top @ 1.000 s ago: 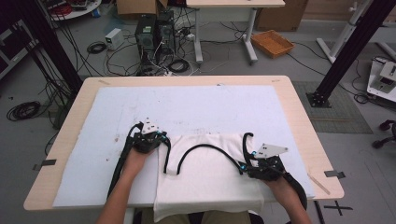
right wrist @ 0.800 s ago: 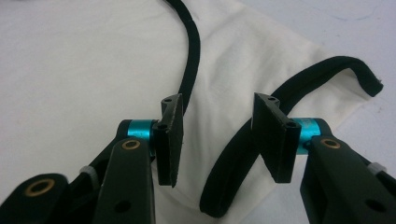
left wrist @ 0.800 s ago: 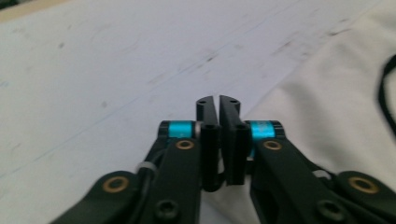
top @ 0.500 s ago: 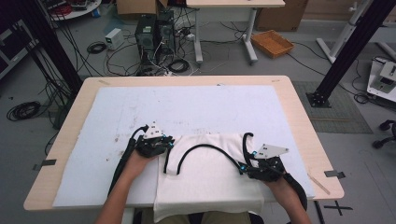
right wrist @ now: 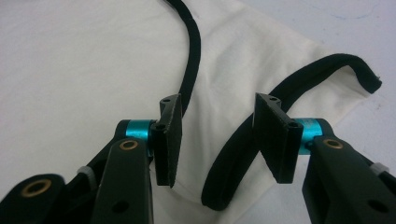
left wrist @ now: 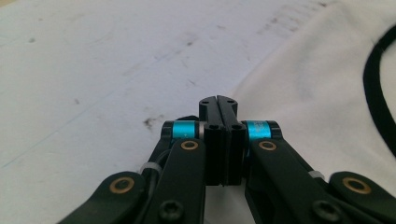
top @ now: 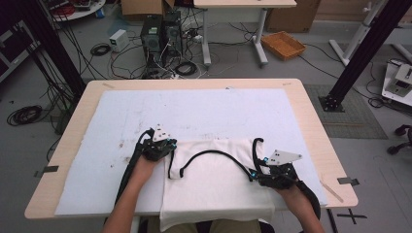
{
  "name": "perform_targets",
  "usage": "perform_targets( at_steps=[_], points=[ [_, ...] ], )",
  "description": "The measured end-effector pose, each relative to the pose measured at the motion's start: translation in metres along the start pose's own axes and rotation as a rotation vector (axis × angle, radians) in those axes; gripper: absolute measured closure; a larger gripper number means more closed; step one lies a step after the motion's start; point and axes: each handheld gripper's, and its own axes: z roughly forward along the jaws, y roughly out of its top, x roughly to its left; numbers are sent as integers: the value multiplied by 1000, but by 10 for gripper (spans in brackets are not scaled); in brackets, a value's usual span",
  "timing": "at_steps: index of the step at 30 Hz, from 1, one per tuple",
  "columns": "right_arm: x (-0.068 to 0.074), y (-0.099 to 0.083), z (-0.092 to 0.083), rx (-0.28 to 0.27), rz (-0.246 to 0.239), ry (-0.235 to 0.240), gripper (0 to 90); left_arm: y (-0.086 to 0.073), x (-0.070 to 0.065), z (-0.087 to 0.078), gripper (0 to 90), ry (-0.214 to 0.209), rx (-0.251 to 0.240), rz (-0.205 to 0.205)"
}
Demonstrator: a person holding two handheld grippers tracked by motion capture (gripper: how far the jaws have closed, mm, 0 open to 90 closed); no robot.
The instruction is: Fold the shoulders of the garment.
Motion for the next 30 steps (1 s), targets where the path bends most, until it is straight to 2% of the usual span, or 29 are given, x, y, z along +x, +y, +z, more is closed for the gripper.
perform_targets(
  at_steps=[2, 3, 4, 5, 6, 7, 8, 9, 10, 11, 12, 13, 14, 15, 16, 18, 19, 21, 22, 23, 25, 26, 27, 28, 29, 30],
  points=[
    [0, 0, 1, -2, 4, -5, 527, 0, 1, 0, 883, -13, -10, -25],
    [0, 0, 1, -2, 4, -5, 527, 0, 1, 0, 780, -13, -10, -25],
    [0, 0, 0, -4, 2, -6, 520, 0, 1, -1, 780, -9, -13, -40],
    [0, 0, 0, -4, 5, -11, 519, 0, 0, -2, 625, -10, -19, -61],
    [-1, 0, -2, -12, 1, -16, 520, -1, -3, -13, 604, -35, -49, -57],
    [-1, 0, -2, -12, 1, -16, 520, -1, -3, -13, 606, -35, -49, -57],
    [-1, -1, -6, -18, 7, -15, 519, -4, -9, -24, 606, -85, -102, -62],
    [-1, -1, -6, -18, 7, -15, 519, -4, -9, -24, 608, -85, -102, -62],
    [-2, -2, -9, -22, 9, -14, 520, -8, -14, -34, 611, -137, -132, -55],
    [-2, -2, -9, -22, 9, -14, 520, -8, -14, -34, 612, -137, -132, -55],
    [-3, -3, -10, -25, 16, -15, 519, -13, -21, -44, 613, -200, -147, -13],
    [-3, -3, -10, -25, 16, -15, 519, -13, -21, -44, 613, -200, -147, -13],
    [-3, -3, -11, -26, 16, -14, 519, -16, -25, -47, 613, -239, -153, 1],
    [-2, -3, -12, -27, 8, -8, 516, -18, -27, -49, 613, -268, -150, 18],
    [-1, -3, -13, -26, 10, -3, 512, -22, -32, -54, 613, -307, -134, 53],
    [-1, -2, -13, -27, 5, 1, 503, -24, -34, -56, 613, -320, -123, 64],
    [0, -2, -14, -23, -2, 15, 499, -27, -36, -59, 614, -351, -108, 76],
    [1, -2, -15, -17, 4, 22, 489, -29, -37, -60, 614, -364, -101, 86],
    [0, -2, -14, -13, 3, 28, 488, -32, -39, -60, 613, -385, -86, 101],
    [0, -2, -14, -13, 3, 28, 488, -32, -39, -60, 613, -385, -86, 101],
    [-1, -4, -9, 23, 13, 45, 492, -35, -43, -53, 616, -362, -30, 116],
    [-1, -5, -6, 39, 15, 46, 504, -35, -43, -53, 662, -362, -30, 116],
    [-1, -5, -6, 39, 15, 46, 504, -35, -45, -51, 662, -356, -6, 129],
    [-1, -7, 0, 70, 20, 45, 584, -34, -49, -48, 785, -334, 23, 149],
    [-1, -7, 0, 70, 20, 45, 584, -34, -49, -48, 830, -334, 23, 149],
    [0, -7, 2, 76, 1, 62, 726, -34, -49, -48, 846, -333, 26, 134]
  ],
)
